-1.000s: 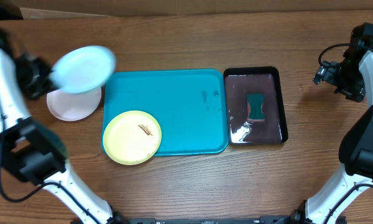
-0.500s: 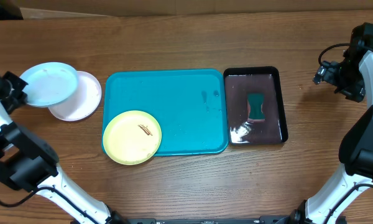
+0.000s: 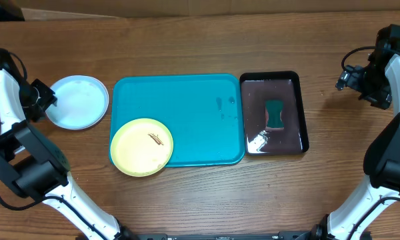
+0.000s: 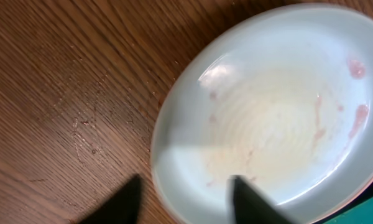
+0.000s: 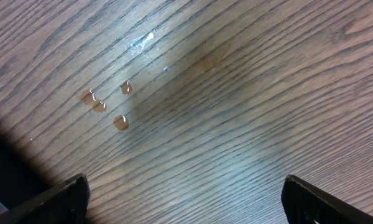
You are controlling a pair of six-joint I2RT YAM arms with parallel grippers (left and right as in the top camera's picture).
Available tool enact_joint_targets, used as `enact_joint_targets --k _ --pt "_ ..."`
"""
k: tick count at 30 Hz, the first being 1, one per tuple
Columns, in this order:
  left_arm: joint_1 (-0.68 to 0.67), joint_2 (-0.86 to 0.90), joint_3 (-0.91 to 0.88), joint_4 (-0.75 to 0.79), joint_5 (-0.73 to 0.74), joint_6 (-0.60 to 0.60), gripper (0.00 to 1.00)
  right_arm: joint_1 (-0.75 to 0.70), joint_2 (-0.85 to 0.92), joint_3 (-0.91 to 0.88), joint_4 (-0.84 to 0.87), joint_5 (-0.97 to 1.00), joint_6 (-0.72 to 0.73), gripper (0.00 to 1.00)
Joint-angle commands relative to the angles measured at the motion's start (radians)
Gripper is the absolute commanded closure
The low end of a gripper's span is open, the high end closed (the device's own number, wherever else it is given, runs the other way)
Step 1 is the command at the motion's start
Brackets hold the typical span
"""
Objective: Clean dirty plates on tray and stack at the side
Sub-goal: 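Carry the light-blue plate left, lower it onto the white plate, release, then move the left gripper to the yellow plate and grip its rim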
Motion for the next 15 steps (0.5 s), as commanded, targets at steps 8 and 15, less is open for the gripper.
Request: enact_joint_targets --k 8,15 --pt "-0.009 -0.104 0.037 -0.300 0.209 0.108 0.51 0.003 -0.014 0.014 0.004 0.005 0.008 0.00" --pt "-0.126 -0.423 -0.068 -0.386 0.194 0.119 0.49 0.003 -0.014 0.014 0.005 0.005 0.008 0.00"
